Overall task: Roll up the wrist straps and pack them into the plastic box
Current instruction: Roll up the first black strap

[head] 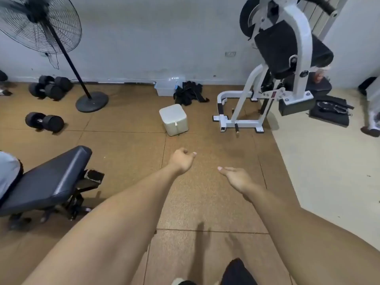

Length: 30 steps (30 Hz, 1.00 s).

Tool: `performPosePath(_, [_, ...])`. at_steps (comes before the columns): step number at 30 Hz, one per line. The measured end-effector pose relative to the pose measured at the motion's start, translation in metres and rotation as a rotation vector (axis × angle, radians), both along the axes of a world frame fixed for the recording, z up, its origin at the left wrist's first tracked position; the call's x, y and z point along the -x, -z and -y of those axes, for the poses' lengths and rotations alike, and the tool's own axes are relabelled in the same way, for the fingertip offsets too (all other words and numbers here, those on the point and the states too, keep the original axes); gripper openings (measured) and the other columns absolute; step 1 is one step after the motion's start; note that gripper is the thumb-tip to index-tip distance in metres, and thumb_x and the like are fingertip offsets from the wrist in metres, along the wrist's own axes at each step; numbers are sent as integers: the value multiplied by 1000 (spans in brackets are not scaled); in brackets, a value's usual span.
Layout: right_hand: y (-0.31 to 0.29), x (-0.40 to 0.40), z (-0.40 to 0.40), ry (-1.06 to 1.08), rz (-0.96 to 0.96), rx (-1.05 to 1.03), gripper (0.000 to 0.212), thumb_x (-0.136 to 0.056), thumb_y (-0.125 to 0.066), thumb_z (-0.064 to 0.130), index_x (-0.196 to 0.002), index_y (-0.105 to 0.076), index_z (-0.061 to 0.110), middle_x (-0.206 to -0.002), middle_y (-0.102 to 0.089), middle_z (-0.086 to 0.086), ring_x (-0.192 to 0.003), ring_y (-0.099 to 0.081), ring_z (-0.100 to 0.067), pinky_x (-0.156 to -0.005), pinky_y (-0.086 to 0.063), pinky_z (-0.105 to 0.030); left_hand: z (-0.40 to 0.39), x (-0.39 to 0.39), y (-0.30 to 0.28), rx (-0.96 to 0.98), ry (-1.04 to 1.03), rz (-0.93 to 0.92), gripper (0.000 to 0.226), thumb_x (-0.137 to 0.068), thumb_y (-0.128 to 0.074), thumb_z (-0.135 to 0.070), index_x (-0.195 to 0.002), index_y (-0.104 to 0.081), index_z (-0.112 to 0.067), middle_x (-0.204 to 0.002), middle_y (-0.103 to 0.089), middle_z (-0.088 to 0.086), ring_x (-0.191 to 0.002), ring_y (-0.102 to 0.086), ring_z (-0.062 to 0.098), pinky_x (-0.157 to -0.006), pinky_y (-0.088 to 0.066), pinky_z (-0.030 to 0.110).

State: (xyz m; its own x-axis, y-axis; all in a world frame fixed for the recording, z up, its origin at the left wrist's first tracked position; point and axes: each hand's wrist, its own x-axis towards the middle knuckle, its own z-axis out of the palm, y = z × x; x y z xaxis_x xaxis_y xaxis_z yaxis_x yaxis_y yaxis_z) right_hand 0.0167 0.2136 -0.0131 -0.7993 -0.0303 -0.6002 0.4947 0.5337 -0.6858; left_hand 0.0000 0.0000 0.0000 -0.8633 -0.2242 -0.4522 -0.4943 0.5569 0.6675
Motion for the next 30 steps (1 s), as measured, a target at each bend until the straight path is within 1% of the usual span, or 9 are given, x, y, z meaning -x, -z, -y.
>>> performPosePath(5, [16,99,18,-28,26,69,63,-96,-66,49,-148,-53,15,-157,-47,-6,-146,-42,-29,-120,-32,-43,1,87,17,-32,-42,14,55,-102,-54,-44,-147,-49,-12,-149,-53,9,-136,-50,30,-113,-40,40])
performPosePath(10, [27,222,19,-82,37,111,64,-97,-67,45,-151,-50,15,-158,-46,-6,-145,-42,-28,-121,-32,-42,-4,186,23,34,-92,28,54,-101,-55,-44,-146,-48,-16,-147,-55,8,-134,-51,28,-108,-41,37])
performPosePath(14, [29,306,22,-107,81,129,66,-94,-70,46,-150,-51,18,-154,-50,-7,-139,-49,-29,-118,-39,-49,-3,240,24,8,-131,94,55,-102,-56,-42,-150,-44,-16,-151,-50,8,-137,-48,27,-108,-39,33])
performPosePath(17, [22,362,36,-124,89,115,61,-94,-69,43,-148,-52,19,-147,-56,-8,-126,-58,-29,-112,-45,-47,10,282,20,-2,-164,119,56,-103,-55,-40,-151,-43,-14,-148,-53,9,-135,-51,28,-105,-39,32])
performPosePath(19, [18,396,53,-160,101,122,60,-94,-69,42,-148,-53,20,-140,-60,-7,-117,-64,-28,-108,-49,-45,24,313,19,-12,-191,121,56,-103,-55,-39,-151,-42,-12,-147,-54,10,-133,-52,28,-104,-40,31])
performPosePath(21, [18,427,75,-185,104,131,61,-94,-70,41,-148,-52,19,-142,-59,-7,-118,-63,-27,-105,-51,-42,41,342,20,-21,-231,117,57,-103,-56,-38,-151,-42,-11,-147,-54,10,-133,-52,28,-102,-40,30])
performPosePath(24, [20,470,113,-216,105,121,62,-94,-71,39,-150,-51,19,-145,-58,-8,-118,-66,-32,-96,-55,-39,73,384,27,-55,-279,102,57,-102,-57,-39,-150,-44,-11,-149,-52,10,-135,-51,29,-106,-40,33])
performPosePath(28, [26,532,178,-223,109,83,60,-95,-71,36,-148,-52,18,-142,-60,-9,-120,-64,-33,-103,-54,-45,139,444,37,-98,-324,88,52,-102,-58,-33,-148,-47,-11,-146,-54,9,-132,-53,28,-90,-37,24])
performPosePath(30, [32,563,215,-223,110,64,59,-96,-70,35,-149,-51,18,-130,-67,-10,-121,-64,-38,-104,-52,-50,182,474,42,-103,-347,89,50,-101,-59,-31,-146,-49,-10,-145,-56,10,-131,-53,27,-91,-38,24])
